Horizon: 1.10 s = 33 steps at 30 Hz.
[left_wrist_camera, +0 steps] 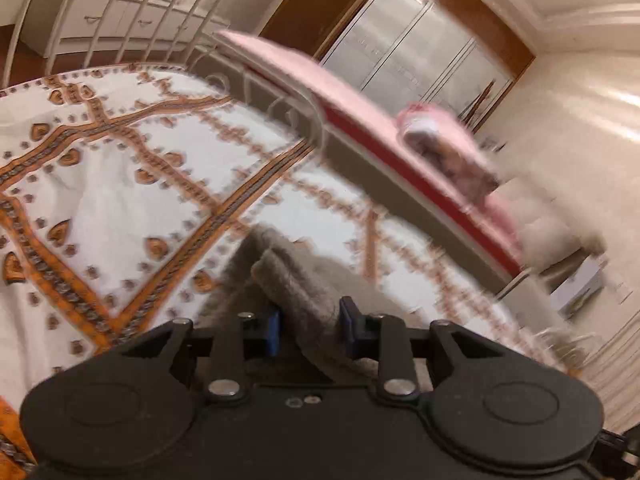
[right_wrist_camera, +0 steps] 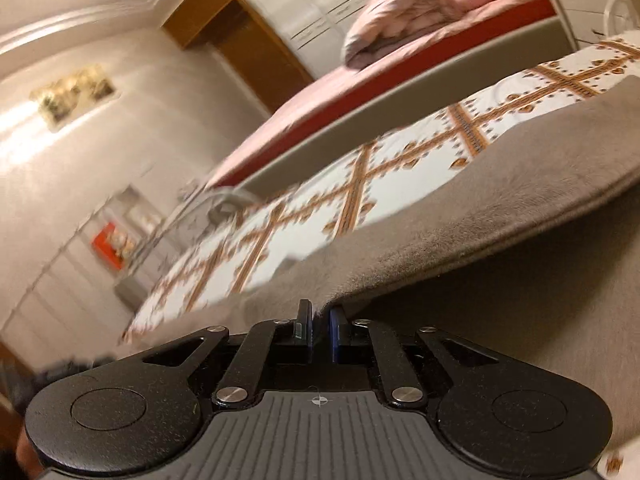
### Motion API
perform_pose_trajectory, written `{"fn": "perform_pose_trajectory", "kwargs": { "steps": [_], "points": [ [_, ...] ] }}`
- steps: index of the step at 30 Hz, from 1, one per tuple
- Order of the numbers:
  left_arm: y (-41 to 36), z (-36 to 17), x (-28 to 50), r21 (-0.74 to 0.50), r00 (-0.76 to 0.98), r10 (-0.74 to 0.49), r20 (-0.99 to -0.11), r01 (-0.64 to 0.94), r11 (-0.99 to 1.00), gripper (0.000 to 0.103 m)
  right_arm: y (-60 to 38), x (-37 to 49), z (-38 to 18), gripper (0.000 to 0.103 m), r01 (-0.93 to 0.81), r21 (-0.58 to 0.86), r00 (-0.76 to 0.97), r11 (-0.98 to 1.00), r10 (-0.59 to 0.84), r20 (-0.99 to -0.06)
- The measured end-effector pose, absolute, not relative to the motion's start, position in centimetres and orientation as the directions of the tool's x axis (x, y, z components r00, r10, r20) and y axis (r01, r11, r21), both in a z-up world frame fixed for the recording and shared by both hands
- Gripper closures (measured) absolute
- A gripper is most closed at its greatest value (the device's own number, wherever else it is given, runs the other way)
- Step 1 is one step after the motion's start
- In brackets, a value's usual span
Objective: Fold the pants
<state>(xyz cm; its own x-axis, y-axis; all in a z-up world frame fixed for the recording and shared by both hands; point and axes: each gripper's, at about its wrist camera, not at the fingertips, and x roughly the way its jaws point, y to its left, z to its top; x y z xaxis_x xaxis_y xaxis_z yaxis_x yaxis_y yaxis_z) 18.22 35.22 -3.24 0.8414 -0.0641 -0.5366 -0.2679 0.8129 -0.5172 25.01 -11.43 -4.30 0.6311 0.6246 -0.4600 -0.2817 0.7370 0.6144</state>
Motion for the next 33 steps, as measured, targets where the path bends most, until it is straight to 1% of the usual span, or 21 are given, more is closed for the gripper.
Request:
{"fn": "perform_pose_trajectory", "kwargs": {
  "steps": [2, 3, 4, 5, 6, 9, 10, 13, 15, 16, 18, 19, 22, 23, 24, 25, 26, 27, 28, 30, 33],
  "points": [
    [35.2, -6.1, 18.9, -0.435, 0.753, -0.048, -0.656, -0.325, 0.84, 0.083, -9.9, 24.3, -6.3, 0.094, -0.29, 0.549, 0.581, 0.784, 0.6, -0.55],
    [35.2, -7.1, 18.7, -0.434, 0.751, -0.052, -0.658, -0.322, 0.841, 0.083, -9.2, 24.3, -7.9, 0.094, -0.269, 0.537, 0.537, 0.8, 0.587, -0.606],
    [35.2, -7.3, 18.2, -0.448, 0.773, -0.05, -0.632, -0.312, 0.838, 0.083, -9.4, 24.2, -9.1, 0.094, -0.252, 0.551, 0.523, 0.795, 0.591, -0.614],
    [35.2, -7.1, 18.0, -0.459, 0.78, -0.047, -0.623, -0.317, 0.83, 0.083, -10.0, 23.9, -9.3, 0.094, -0.252, 0.576, 0.536, 0.777, 0.608, -0.586],
    [35.1, -6.9, 17.9, -0.461, 0.782, -0.045, -0.622, -0.319, 0.828, 0.083, -10.3, 23.8, -9.1, 0.094, -0.247, 0.585, 0.538, 0.772, 0.612, -0.58],
    [35.0, -6.2, 18.2, -0.442, 0.775, -0.041, -0.63, -0.315, 0.84, 0.084, -10.0, 23.8, -8.5, 0.094, -0.265, 0.558, 0.54, 0.786, 0.601, -0.59],
    [35.0, -5.7, 18.0, -0.442, 0.786, -0.04, -0.617, -0.304, 0.844, 0.084, -10.0, 23.7, -8.3, 0.094, -0.267, 0.558, 0.542, 0.786, 0.601, -0.587],
    [35.1, -4.6, 17.7, -0.426, 0.813, -0.027, -0.582, -0.276, 0.862, 0.084, -10.2, 23.2, -6.5, 0.094, -0.282, 0.579, 0.567, 0.765, 0.62, -0.542],
    [35.4, -4.5, 17.7, -0.398, 0.808, -0.001, -0.589, -0.288, 0.871, 0.084, -9.9, 23.7, -5.6, 0.094, -0.291, 0.597, 0.555, 0.748, 0.64, -0.531],
    [35.5, -4.7, 17.7, -0.401, 0.803, -0.003, -0.596, -0.294, 0.868, 0.084, -9.3, 23.6, -5.7, 0.094, -0.295, 0.593, 0.539, 0.749, 0.644, -0.543],
    [35.6, -6.1, 18.2, -0.38, 0.756, -0.009, -0.654, -0.319, 0.868, 0.084, -8.4, 23.3, -6.8, 0.094, -0.294, 0.556, 0.514, 0.777, 0.619, -0.593],
    [35.5, -6.3, 18.1, -0.373, 0.759, -0.003, -0.652, -0.317, 0.872, 0.084, -8.4, 23.4, -7.7, 0.094, -0.274, 0.563, 0.505, 0.78, 0.615, -0.605],
    [35.1, -6.1, 18.0, -0.353, 0.758, 0.014, -0.652, -0.32, 0.879, 0.081, -9.0, 23.3, -8.3, 0.094, -0.242, 0.612, 0.517, 0.753, 0.633, -0.576],
    [35.1, -6.0, 18.1, -0.346, 0.755, 0.016, -0.656, -0.32, 0.882, 0.08, -9.1, 23.3, -8.2, 0.094, -0.244, 0.608, 0.517, 0.755, 0.632, -0.577],
    [35.1, -6.0, 18.0, -0.345, 0.752, 0.018, -0.659, -0.323, 0.881, 0.075, -9.0, 23.3, -8.0, 0.093, -0.247, 0.603, 0.512, 0.758, 0.631, -0.583],
    [35.2, -5.7, 18.0, -0.34, 0.748, 0.029, -0.663, -0.336, 0.878, 0.071, -9.2, 23.4, -7.7, 0.083, -0.25, 0.604, 0.507, 0.757, 0.633, -0.585],
    [35.1, -5.3, 17.8, -0.321, 0.738, 0.055, -0.672, -0.358, 0.877, 0.055, -9.6, 23.3, -7.2, 0.071, -0.25, 0.599, 0.516, 0.76, 0.629, -0.582],
    [34.9, -4.8, 17.4, -0.285, 0.725, 0.096, -0.682, -0.385, 0.878, 0.044, -10.3, 23.0, -6.5, 0.07, -0.259, 0.59, 0.533, 0.765, 0.622, -0.573],
    [34.6, -4.3, 17.0, -0.257, 0.721, 0.122, -0.682, -0.393, 0.883, 0.044, -11.3, 22.8, -5.6, 0.07, -0.273, 0.578, 0.546, 0.769, 0.619, -0.564],
    [33.9, -3.1, 16.2, -0.248, 0.728, 0.122, -0.675, -0.379, 0.891, 0.049, -13.5, 22.6, -4.3, 0.07, -0.288, 0.562, 0.565, 0.775, 0.612, -0.553],
    [31.4, -1.5, 16.0, -0.232, 0.754, 0.095, -0.65, -0.315, 0.92, 0.049, -16.9, 23.5, -2.9, 0.07, -0.267, 0.531, 0.601, 0.804, 0.569, -0.561]
  ]
}}
